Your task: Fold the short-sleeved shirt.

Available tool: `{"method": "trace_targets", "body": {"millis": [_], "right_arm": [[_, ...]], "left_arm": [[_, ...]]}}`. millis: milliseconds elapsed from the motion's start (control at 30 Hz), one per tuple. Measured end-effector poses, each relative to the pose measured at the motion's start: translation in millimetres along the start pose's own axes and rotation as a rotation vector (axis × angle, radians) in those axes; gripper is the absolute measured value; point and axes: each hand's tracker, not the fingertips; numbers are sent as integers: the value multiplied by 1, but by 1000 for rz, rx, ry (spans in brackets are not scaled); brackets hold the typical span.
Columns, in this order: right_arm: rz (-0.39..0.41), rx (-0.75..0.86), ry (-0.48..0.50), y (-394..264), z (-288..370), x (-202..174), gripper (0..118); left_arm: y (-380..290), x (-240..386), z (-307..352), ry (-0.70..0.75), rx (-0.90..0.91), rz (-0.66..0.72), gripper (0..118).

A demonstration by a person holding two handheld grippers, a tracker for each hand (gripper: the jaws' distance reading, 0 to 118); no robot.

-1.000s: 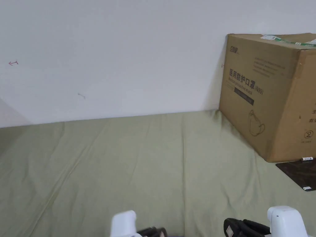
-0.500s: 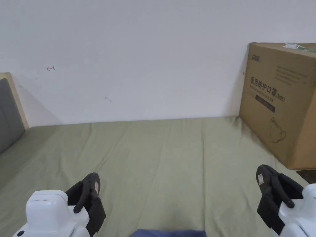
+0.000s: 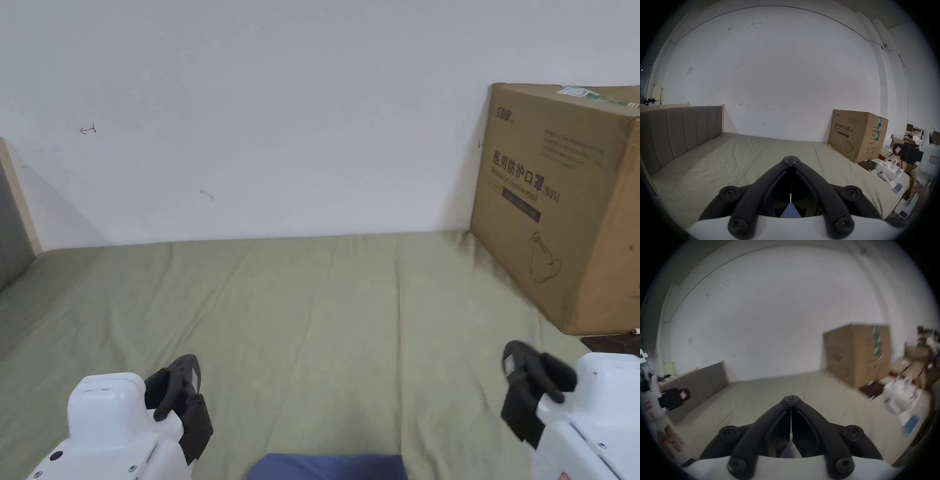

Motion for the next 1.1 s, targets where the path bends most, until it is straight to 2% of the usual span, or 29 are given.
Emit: {"method": "trace_targets", "body": {"millis": [67,100,167,200,267,300,400,433,500,533,567,600,633,667,700,900,1000,1100], "right_arm": [[-78,-175,141,-17,-23,-2,0],[-125,-320,217,-32,-43,-2,0],[-206,-615,304,-64,-81,-3,0],[-245,-744,317,-85,-99,-3,0],[-285,-868,310,-119,-118,-3,0],[-269,-899,292,-133,-124,-3,0],[-131,-972,166,-163,-135,3,0],[-130,-1008,145,-172,-139,9,0],[-325,-991,199,-180,-138,30,0],[-387,-968,198,-180,-135,37,0],[-409,-981,194,-181,-136,40,0],[-425,-989,201,-182,-137,42,0],[-423,-983,202,-183,-136,44,0],[-417,-979,204,-182,-133,43,0],[-415,-977,206,-182,-133,42,0],[-423,-975,203,-181,-131,41,0],[-442,-981,196,-181,-131,41,0],[-445,-983,190,-180,-130,40,0]], "left_arm": [[1,-5,-1,-39,-22,84,0],[1,-9,1,-47,-32,114,0],[2,-14,-1,-42,-52,123,0],[2,-17,-2,-37,-64,120,0],[-1,-22,-4,-32,-98,111,0],[-3,-26,-6,-31,-115,108,0],[-13,-37,-12,-37,-204,141,0],[-17,-42,-16,-51,-236,167,0],[-28,-56,-28,-92,-327,234,1],[-35,-65,-36,-139,-387,282,11],[-43,-74,-45,-195,-446,343,30],[-53,-86,-57,-276,-528,439,66],[-66,-97,-69,-325,-614,532,92],[-79,-107,-80,-367,-691,606,108],[-96,-116,-91,-412,-762,685,113],[-171,-137,-124,-499,-918,989,113],[-209,-134,-145,-529,-991,1005,114],[-218,-126,-160,-657,-906,1085,115]]}}
